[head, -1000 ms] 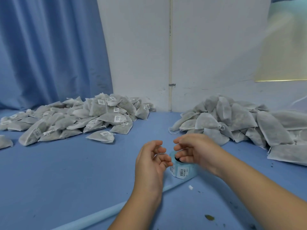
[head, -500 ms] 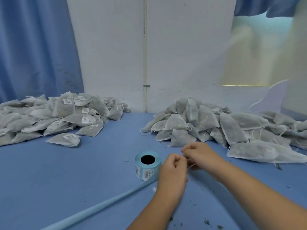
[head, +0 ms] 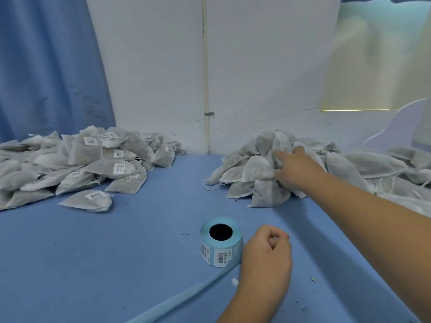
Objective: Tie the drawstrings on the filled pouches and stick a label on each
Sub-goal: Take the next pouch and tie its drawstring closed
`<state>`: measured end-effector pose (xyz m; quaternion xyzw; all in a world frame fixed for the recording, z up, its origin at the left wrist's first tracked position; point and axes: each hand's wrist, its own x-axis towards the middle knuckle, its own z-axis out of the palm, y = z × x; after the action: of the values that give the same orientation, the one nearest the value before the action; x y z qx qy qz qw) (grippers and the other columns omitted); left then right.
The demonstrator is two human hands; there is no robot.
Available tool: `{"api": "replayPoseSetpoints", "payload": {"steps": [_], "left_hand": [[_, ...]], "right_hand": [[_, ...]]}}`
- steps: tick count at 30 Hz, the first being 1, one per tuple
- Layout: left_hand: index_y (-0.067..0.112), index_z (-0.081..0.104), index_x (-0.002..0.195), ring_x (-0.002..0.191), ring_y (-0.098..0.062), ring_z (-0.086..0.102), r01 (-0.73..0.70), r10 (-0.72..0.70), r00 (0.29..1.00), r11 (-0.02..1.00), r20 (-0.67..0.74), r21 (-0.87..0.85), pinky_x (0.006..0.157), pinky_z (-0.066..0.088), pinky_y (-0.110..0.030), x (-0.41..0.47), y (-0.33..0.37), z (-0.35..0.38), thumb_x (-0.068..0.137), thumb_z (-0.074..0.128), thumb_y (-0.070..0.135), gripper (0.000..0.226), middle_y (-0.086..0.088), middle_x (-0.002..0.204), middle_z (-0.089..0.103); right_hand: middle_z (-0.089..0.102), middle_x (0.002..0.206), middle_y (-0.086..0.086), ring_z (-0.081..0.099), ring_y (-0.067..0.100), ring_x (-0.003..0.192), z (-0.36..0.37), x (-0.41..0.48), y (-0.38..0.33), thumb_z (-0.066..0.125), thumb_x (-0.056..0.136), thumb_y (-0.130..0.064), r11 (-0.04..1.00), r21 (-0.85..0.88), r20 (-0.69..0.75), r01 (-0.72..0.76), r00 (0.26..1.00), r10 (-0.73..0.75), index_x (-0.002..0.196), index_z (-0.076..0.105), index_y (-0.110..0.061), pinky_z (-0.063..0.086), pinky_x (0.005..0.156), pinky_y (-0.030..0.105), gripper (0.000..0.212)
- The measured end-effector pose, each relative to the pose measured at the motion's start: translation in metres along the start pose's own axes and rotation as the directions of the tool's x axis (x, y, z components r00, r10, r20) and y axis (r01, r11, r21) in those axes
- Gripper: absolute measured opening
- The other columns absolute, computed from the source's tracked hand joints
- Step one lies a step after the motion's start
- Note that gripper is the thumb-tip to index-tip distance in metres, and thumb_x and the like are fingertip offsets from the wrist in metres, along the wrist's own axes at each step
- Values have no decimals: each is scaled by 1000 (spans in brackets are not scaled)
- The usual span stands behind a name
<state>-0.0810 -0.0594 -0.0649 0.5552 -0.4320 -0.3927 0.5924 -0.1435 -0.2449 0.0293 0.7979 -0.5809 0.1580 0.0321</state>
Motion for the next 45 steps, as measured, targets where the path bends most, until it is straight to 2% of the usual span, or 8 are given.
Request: {"api": "replayPoseSetpoints", "payload": {"steps": [5, 12, 21, 25, 29, 32, 40, 45], "left_hand": [[27, 60, 76, 49, -7, 49, 6, -6, 1000, 1000, 6, 11, 50, 42, -19, 1, -1, 0, 87, 51, 15, 18, 12, 56, 55], [26, 60, 79, 50, -7, 51, 13, -13, 1000, 1000, 19, 15, 51, 42, -19, -1, 3, -2, 86, 50, 14, 18, 13, 57, 56], [32, 62, 96, 73, 1, 64, -133, 120, 965, 990, -232, -43, 62, 45, -8, -16, 24, 4, 90, 58, 14, 20, 7, 93, 68], [35, 57, 108, 90, 19, 57, -187, 151, 947, 977, -283, -106, 70, 42, 0, -22, 35, 5, 92, 62, 22, 21, 20, 109, 60], [18, 61, 118, 105, -23, 67, -21, -41, 985, 936, -167, -353, 97, 50, -42, -28, 39, -2, 93, 55, 46, 38, -7, 112, 70], [11, 64, 117, 97, -31, 67, 74, -131, 985, 913, -115, -402, 88, 53, -43, -30, 38, -9, 92, 59, 39, 38, -13, 102, 70], [13, 77, 91, 76, -16, 70, 94, -92, 995, 994, 37, -51, 69, 53, -27, -30, 48, -21, 89, 57, 7, 21, -6, 87, 76], [21, 74, 72, 62, -8, 61, 131, -171, 925, 982, 340, 138, 60, 46, -20, -35, 52, -29, 92, 62, 32, 26, 5, 69, 66]], "right_hand": [[53, 122, 17, 54, 31, 100, 1, 9, -1, 48, 90, -30, 982, -153, 145, -109, 981, 132, 124, 53, -5, 48, 83, 36, 43], [59, 81, 7, 55, 30, 80, 6, -25, 10, 57, 86, -20, 949, 308, -123, -68, 986, 111, 70, 50, -14, 38, 61, 32, 18], [67, 111, -6, 58, -9, 85, 13, -140, 30, 59, 86, 1, 747, 621, -410, 236, 911, 53, 113, 70, -16, 38, 71, 2, 34], [68, 98, -5, 59, 7, 81, 10, -184, 27, 55, 84, -8, 820, 340, -519, 460, 819, -245, 99, 72, -15, 47, 71, 18, 23], [67, 85, -1, 61, 21, 66, -2, -205, 13, 54, 78, -20, 716, 72, -493, 694, 649, -579, 86, 73, -16, 49, 57, 31, 21], [65, 88, -3, 57, 19, 63, -3, -218, 4, 58, 80, -21, 597, 135, -413, 791, 592, -692, 85, 73, -19, 45, 54, 31, 16], [58, 96, -17, 59, 5, 87, -16, -206, 23, 57, 78, -21, 364, 837, -443, 409, 897, 10, 98, 63, -29, 44, 72, 14, 22], [55, 131, -18, 60, 2, 110, -11, -200, 43, 57, 80, -38, 240, 959, -80, 151, 956, -281, 130, 50, -40, 47, 91, 16, 50]]}}
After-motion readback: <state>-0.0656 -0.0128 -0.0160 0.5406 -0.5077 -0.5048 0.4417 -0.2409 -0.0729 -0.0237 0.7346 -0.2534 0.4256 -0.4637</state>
